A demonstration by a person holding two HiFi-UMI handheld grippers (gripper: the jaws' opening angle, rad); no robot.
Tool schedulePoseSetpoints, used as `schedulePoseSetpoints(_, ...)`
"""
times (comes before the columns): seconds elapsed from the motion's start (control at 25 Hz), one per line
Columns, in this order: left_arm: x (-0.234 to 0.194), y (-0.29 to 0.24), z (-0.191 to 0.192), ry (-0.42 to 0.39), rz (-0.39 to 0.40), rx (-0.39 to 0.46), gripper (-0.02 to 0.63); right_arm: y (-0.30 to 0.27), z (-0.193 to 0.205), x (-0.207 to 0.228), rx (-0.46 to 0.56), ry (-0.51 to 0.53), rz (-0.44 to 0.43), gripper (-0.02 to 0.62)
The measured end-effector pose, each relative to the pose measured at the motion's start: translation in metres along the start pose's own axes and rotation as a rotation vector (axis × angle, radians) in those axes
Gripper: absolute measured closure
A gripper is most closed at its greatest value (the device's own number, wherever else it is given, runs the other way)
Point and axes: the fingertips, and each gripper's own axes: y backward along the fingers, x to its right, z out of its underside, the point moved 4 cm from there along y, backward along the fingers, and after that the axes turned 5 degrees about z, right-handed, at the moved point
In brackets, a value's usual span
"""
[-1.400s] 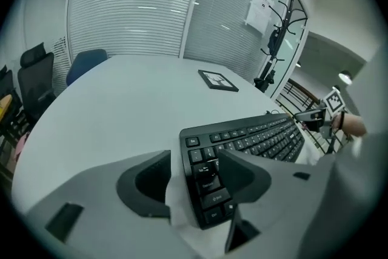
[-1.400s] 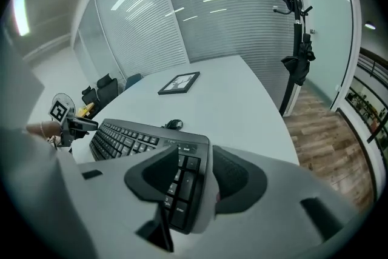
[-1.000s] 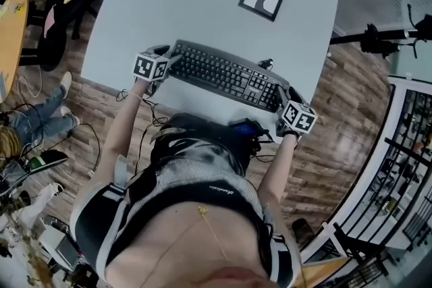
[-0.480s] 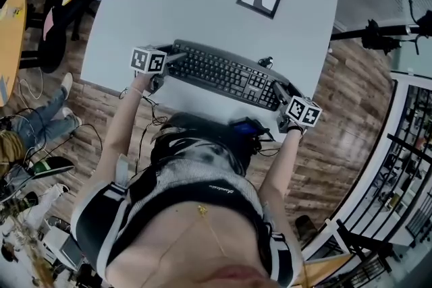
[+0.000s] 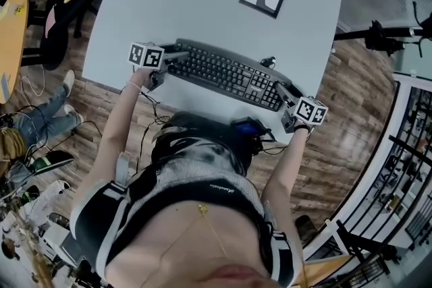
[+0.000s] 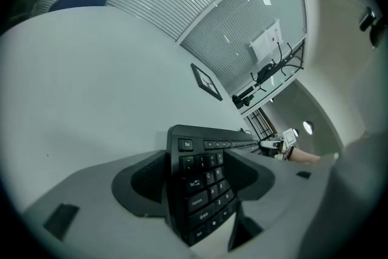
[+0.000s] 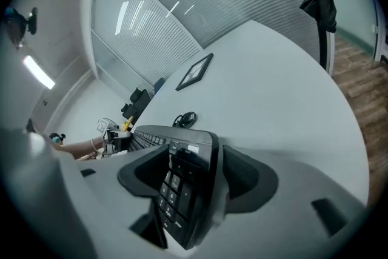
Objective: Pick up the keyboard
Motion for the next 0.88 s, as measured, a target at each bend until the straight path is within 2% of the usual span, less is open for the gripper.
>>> schedulePoseSetpoints(0.08, -0.001, -0.001, 0.002, 0.025, 0.029, -0.004, 0.336, -0.001, 0.000, 0.000, -0.018, 0.012, -0.012, 0.322)
schedulePoseSetpoints(0.24, -0.002, 0.001, 0.001, 0.026, 0.048, -0.001, 0.336, -0.006, -0.003, -0.005, -0.027, -0.001, -0.050, 0.334)
schedulePoseSetpoints(0.4, -0.002, 0.001, 0.002, 0.052, 0.109, -0.001, 0.336, -0.004, -0.002, 0.002, -0.036, -0.004, -0.060, 0.354)
schedulePoseSetpoints(0.52, -0.005, 0.006, -0.004, -0.003, 0.090, 0.016, 0.341, -0.002, -0.002, 0.007, -0.016, -0.002, -0.072, 0.366)
schedulePoseSetpoints(0.6, -0.006, 0.010, -0.007, -0.032, 0.069, 0.031, 0.379, 0.002, -0.004, 0.001, 0.025, -0.023, -0.106, 0.378)
schedulePoseSetpoints(0.8, 0.000, 0.014, -0.005, -0.082, 0.073, 0.045, 0.402, 0.013, -0.005, -0.006, 0.102, -0.032, -0.145, 0.405)
schedulePoseSetpoints(0.88, 0.002, 0.016, -0.005, -0.085, 0.099, 0.059, 0.403, 0.017, -0.006, -0.009, 0.122, -0.028, -0.157, 0.408)
